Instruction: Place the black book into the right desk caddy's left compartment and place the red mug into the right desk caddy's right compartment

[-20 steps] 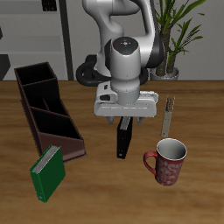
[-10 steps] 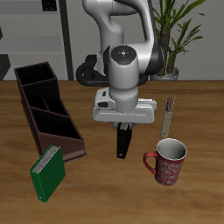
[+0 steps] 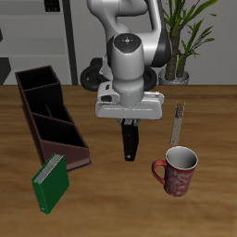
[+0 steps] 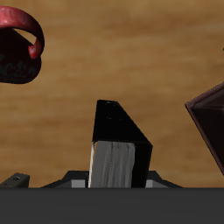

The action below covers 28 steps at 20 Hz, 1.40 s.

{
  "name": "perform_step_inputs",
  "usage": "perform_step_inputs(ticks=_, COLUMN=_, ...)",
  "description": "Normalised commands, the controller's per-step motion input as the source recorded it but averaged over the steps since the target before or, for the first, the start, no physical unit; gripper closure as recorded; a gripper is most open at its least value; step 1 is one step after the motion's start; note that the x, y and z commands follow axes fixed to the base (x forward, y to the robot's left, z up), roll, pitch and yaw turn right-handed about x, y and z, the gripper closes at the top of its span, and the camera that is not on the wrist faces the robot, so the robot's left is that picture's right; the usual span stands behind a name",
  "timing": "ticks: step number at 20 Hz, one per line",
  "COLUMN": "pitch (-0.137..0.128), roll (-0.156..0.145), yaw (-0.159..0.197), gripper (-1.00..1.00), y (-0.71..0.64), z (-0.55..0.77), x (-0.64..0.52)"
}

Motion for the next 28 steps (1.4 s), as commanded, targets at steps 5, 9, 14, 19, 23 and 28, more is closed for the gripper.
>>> perform_step_inputs(ticks=5, pitch=-0.01, roll=-0.017, yaw=0.015, gripper=1.0, y=-0.12, z=0.36, x=-0.14)
perform_step_inputs(ticks=9, pitch=0.002, roll=0.004, yaw=0.024, gripper=1.0, y=-0.19, z=0.51, x=-0.18)
perform_step_inputs(ticks=14, pitch=0.004, roll=0.009, yaw=0.018, gripper=1.0, y=-0.19, z=0.49, x=-0.21)
perform_step_inputs(ticks=19, pitch=0.002, roll=0.002, yaw=0.024, gripper=1.0, y=-0.15, z=0.39, x=-0.14)
perform_step_inputs(ticks=23, pitch=0.033, roll=0.002, yaw=-0.007, gripper=1.0, y=-0.18, z=0.45, x=-0.1)
perform_step_inputs(ticks=28, pitch=0.054, roll=0.043, yaw=-0.026, gripper=1.0, y=-0.18, z=0.46, x=0.07)
